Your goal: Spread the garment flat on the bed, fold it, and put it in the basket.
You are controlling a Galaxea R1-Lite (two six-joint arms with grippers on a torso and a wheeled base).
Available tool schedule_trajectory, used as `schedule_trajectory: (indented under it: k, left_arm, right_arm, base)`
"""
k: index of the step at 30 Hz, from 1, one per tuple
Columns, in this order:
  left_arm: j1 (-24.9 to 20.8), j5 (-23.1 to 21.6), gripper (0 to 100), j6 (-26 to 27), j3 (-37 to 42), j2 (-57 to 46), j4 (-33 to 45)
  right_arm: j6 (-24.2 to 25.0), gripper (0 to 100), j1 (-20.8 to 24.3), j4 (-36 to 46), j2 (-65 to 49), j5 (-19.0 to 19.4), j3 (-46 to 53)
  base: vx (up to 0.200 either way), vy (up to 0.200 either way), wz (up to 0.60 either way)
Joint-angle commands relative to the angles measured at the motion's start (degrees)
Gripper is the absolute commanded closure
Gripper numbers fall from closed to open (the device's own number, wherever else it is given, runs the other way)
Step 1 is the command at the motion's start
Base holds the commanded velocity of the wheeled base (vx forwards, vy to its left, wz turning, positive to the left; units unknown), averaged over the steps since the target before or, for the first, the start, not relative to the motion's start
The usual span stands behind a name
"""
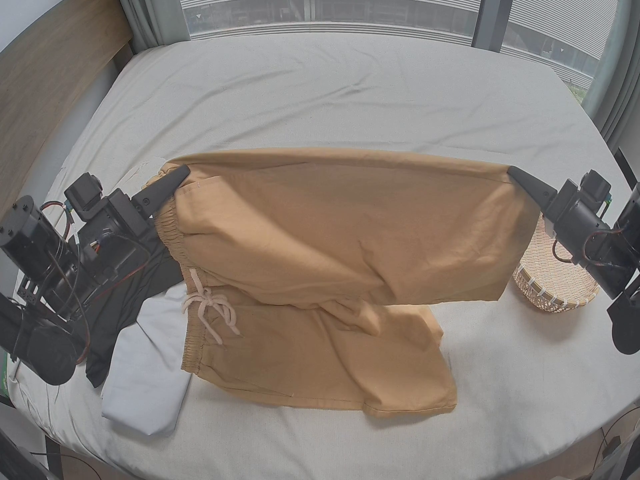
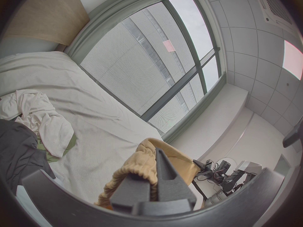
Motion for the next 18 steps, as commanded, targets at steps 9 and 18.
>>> schedule_trajectory:
  k: [9, 18]
  left_arm:
    - [-0.07, 2.81, 100, -0.07, -8.00, 10.67, -0.01]
    - [-0.07, 3.51, 100, -0.07, -13.19, 16.91, 0.08]
  right_arm:
    - [-0.01, 100, -2.06, 1.83, 10.42, -0.01, -10.35]
    - [-0.01, 100, -1.97, 4.56, 16.05, -0.01, -17.38]
  base:
    - [0.000, 0.000, 0.00]
    - [0.000, 0.000, 0.00]
